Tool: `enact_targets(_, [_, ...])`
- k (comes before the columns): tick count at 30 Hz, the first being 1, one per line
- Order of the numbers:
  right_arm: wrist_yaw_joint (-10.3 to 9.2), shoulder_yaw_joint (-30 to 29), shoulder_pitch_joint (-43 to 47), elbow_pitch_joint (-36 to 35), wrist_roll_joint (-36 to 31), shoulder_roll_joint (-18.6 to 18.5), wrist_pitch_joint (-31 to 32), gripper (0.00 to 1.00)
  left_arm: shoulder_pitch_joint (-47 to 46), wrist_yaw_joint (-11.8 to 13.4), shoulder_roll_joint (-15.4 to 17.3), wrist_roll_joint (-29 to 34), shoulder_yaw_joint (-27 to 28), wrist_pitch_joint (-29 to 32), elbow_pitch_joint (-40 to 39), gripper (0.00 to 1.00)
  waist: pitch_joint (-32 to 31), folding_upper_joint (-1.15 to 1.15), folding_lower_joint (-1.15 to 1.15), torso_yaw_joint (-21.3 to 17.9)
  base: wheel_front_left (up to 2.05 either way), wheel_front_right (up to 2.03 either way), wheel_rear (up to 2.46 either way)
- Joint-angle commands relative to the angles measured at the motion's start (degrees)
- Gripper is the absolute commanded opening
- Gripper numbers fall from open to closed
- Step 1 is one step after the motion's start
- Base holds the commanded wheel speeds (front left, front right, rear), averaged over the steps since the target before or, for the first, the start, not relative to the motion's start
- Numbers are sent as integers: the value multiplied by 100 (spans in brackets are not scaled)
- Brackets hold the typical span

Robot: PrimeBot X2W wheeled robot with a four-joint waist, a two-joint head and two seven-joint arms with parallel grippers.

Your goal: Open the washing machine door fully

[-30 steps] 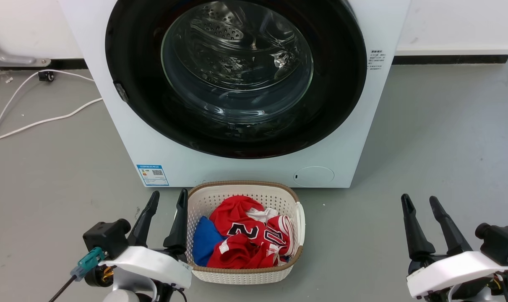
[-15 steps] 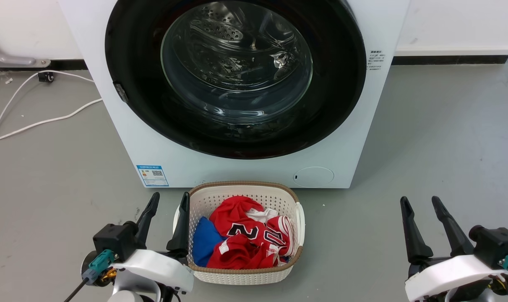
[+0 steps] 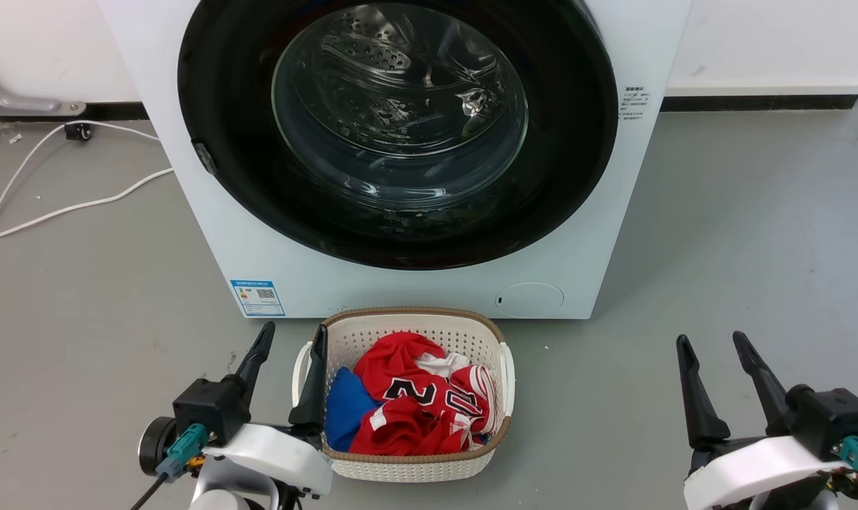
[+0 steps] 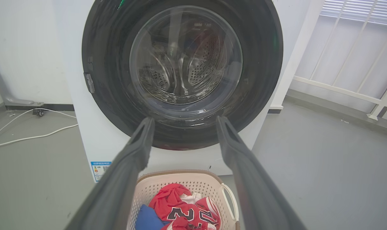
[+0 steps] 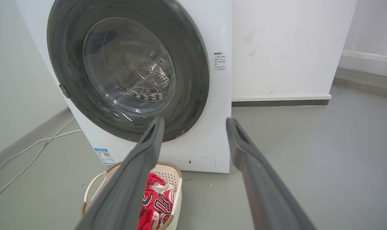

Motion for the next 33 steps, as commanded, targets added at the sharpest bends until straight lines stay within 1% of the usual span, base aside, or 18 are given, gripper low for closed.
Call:
enact_targets(1, [10,0,67,-60,-106,18,-38,100,-87,-25,11,116,-25,-46,-15,100,2,0,0,-1,0,0,0])
enact_targets(13, [6,-13,114,-103,-508,35,-110,100,-73,-55,-37,436,-24,-161,32,100,-4,0,0,6,0,0,0])
enact_targets(22, [6,13,136,-121,-608,40,-179,100,-83,-75,-58,739,-38,-250,76,100,-2,0,0,7,0,0,0])
enact_targets(33, [6,-25,91,-34,-444,40,-184,100,-77,-99,-107,616,15,-245,144,100,-20,0,0,20,0,0,0])
